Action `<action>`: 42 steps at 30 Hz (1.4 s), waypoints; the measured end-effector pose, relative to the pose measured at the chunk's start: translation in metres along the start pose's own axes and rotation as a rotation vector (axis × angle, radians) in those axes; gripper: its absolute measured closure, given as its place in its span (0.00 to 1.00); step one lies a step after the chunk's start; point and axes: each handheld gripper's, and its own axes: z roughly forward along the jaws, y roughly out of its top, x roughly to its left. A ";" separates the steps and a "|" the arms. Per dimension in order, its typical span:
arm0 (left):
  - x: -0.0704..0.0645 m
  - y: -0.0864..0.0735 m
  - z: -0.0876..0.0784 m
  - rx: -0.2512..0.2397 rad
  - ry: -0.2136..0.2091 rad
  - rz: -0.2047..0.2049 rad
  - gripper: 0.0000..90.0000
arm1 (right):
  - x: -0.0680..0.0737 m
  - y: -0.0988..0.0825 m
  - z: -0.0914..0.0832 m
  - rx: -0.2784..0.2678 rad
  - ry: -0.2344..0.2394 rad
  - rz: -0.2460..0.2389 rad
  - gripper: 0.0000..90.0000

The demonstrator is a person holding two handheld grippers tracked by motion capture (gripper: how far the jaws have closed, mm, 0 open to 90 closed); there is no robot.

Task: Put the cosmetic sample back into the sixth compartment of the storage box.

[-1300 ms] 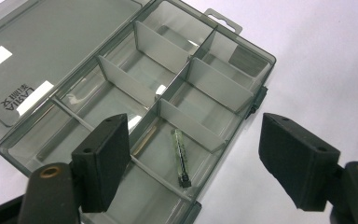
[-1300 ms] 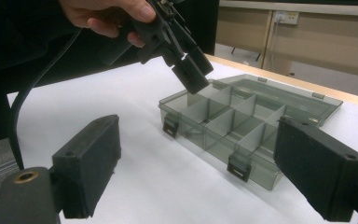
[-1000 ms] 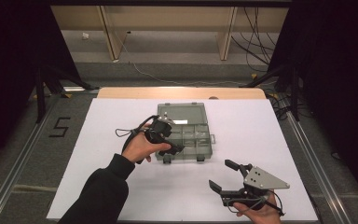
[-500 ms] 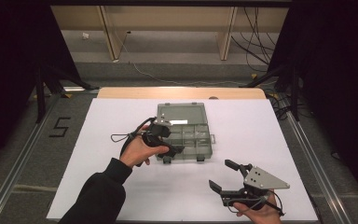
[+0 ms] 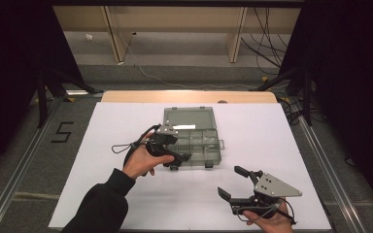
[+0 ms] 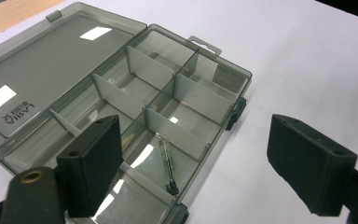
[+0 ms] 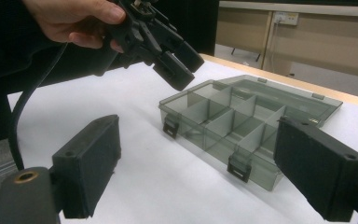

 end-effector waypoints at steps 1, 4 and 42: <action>-0.001 -0.001 0.000 -0.012 0.006 -0.009 0.20 | 0.000 0.000 0.000 0.001 0.000 0.000 0.18; -0.002 -0.003 -0.002 -0.029 0.002 -0.013 0.20 | 0.000 0.000 -0.001 0.006 0.003 0.002 0.18; -0.013 -0.038 -0.033 -0.289 -0.029 0.006 0.19 | 0.000 0.000 0.000 -0.001 0.002 0.001 0.18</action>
